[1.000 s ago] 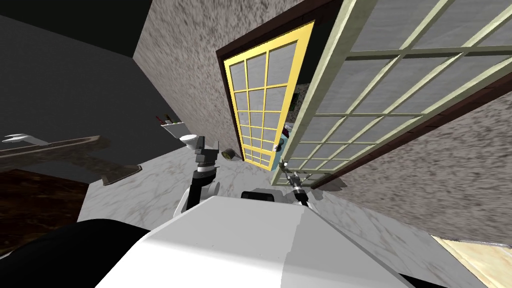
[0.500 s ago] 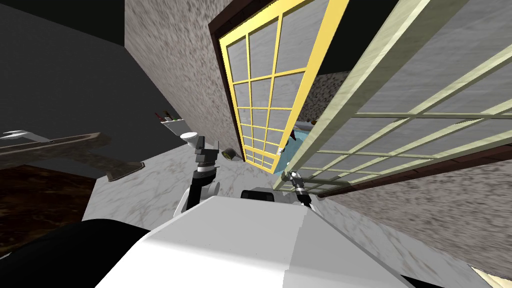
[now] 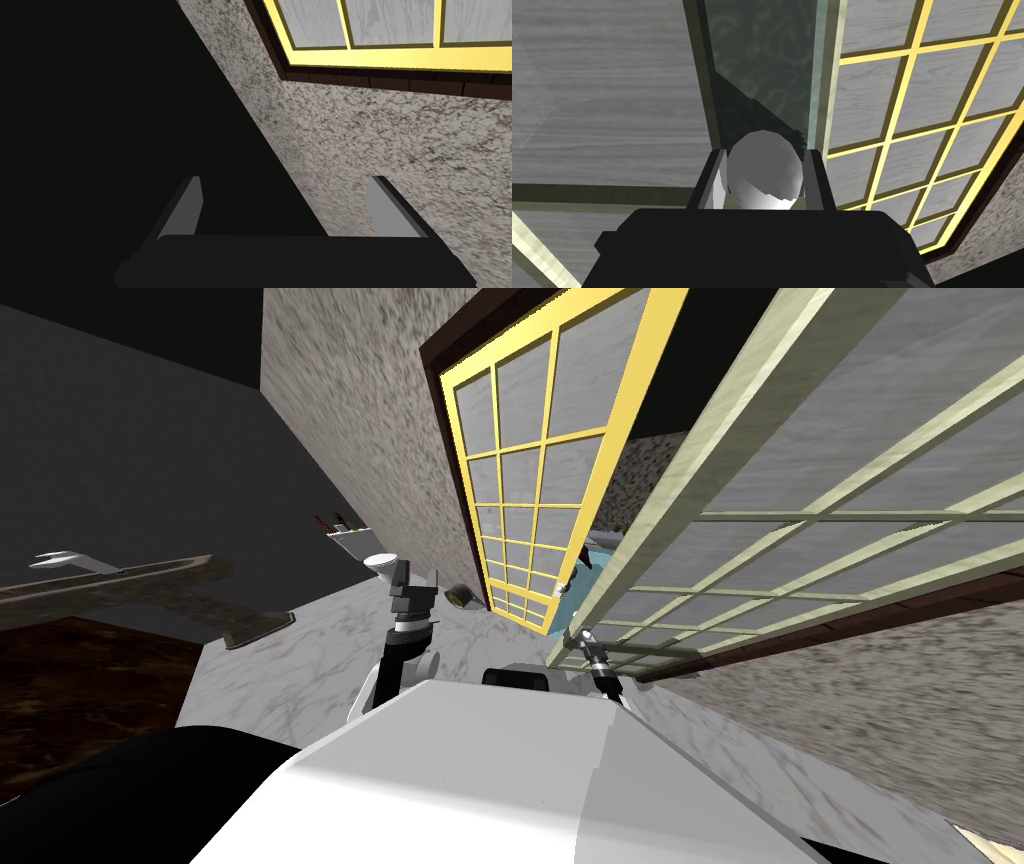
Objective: Pull the door open
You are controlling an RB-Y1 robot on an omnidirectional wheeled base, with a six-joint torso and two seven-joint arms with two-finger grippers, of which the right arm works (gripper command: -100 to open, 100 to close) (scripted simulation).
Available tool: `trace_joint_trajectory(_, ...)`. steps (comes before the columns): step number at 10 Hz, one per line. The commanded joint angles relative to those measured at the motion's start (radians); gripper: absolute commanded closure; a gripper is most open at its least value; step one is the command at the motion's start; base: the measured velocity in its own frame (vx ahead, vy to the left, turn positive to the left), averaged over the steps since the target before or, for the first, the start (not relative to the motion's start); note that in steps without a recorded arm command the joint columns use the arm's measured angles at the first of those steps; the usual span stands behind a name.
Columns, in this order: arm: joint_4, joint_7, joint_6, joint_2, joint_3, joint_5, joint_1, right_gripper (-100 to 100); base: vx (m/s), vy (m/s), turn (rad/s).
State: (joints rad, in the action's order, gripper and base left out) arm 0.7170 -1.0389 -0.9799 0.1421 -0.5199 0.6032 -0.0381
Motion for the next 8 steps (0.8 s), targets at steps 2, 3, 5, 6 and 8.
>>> trace_joint_trajectory(2,-0.001,0.004,0.033,0.0,-0.005,-0.033,0.0,100,-0.007,0.005,-0.003)
trace_joint_trajectory(3,-0.002,0.007,0.06,0.0,-0.009,-0.061,0.0,100,-0.023,0.018,-0.008)
trace_joint_trajectory(5,-0.003,0.01,0.087,0.0,-0.013,-0.089,0.001,100,-0.018,0.022,-0.013)
trace_joint_trajectory(6,-0.004,0.013,0.111,0.001,-0.017,-0.122,0.002,100,-0.022,0.018,-0.023)
trace_joint_trajectory(8,-0.005,0.017,0.158,0.001,-0.023,-0.165,0.002,100,-0.026,0.009,-0.014)
